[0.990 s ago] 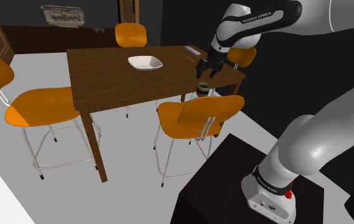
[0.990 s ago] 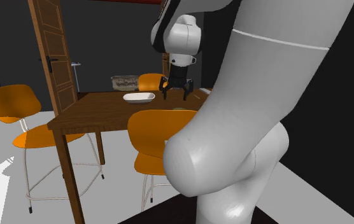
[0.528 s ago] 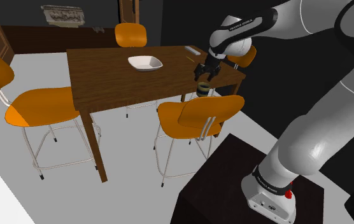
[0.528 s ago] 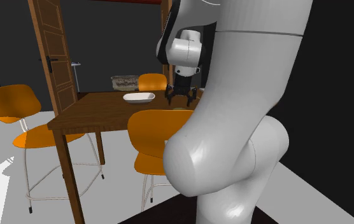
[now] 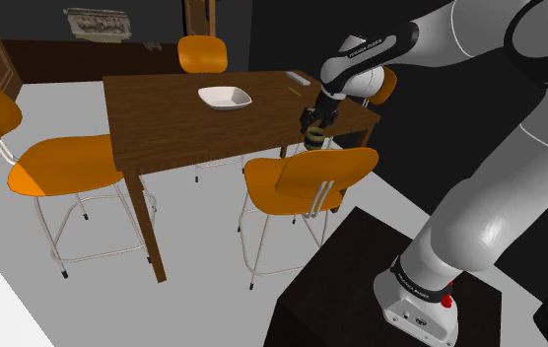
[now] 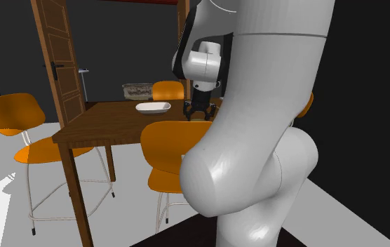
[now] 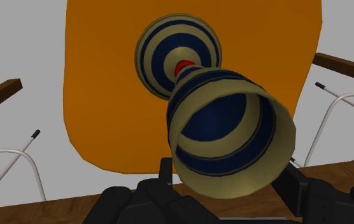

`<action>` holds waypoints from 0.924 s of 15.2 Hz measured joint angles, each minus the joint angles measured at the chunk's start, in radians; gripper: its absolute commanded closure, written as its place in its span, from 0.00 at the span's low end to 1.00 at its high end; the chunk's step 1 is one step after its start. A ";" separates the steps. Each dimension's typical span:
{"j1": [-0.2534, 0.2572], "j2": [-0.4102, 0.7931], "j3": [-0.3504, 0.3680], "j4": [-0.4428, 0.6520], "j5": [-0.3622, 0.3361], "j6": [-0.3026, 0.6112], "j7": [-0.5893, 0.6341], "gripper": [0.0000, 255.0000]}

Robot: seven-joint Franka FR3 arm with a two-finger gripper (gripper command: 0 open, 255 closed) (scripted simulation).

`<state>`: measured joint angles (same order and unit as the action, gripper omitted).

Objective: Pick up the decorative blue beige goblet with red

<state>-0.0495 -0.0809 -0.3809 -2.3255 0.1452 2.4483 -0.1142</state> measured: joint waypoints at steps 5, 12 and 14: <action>0.000 0.000 0.000 0.000 0.001 0.001 -0.001 1.00; -0.002 -0.023 0.003 0.017 -0.019 -0.038 0.018 1.00; -0.003 -0.038 0.005 0.026 -0.030 -0.061 0.028 1.00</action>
<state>-0.0529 -0.1193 -0.3759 -2.2995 0.1153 2.3874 -0.0866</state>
